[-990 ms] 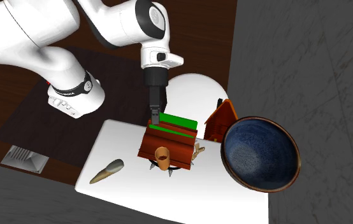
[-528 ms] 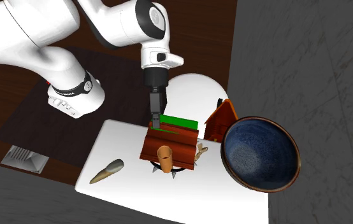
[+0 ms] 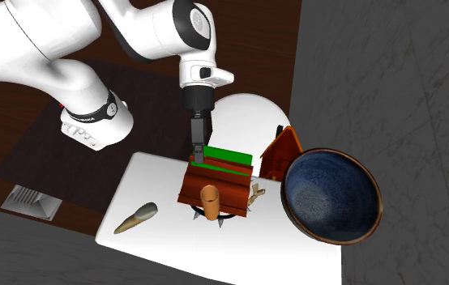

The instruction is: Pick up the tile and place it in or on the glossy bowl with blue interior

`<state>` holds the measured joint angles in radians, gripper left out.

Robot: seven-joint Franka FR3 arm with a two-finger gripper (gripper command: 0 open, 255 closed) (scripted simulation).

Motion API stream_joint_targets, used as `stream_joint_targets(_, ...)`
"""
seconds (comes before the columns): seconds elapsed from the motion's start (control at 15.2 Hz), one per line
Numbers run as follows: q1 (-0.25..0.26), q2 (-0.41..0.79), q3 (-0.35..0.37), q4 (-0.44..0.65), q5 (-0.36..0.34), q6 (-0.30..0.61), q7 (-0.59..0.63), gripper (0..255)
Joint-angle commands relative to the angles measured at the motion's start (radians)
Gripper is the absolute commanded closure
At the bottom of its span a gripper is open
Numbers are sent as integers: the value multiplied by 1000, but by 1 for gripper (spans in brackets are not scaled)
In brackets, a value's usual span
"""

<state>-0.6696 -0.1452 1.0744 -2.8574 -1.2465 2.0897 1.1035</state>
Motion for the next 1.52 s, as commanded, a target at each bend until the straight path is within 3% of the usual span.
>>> stream_joint_targets(0.0, 17, -41, -11, -10, 31, 28, -29, 255)
stream_joint_targets(0.59, 188, -306, -158, -59, 236, 129, -279, 255)
stream_joint_targets(1.45, 368, -533, -340, -69, 401, 84, -568, 255)
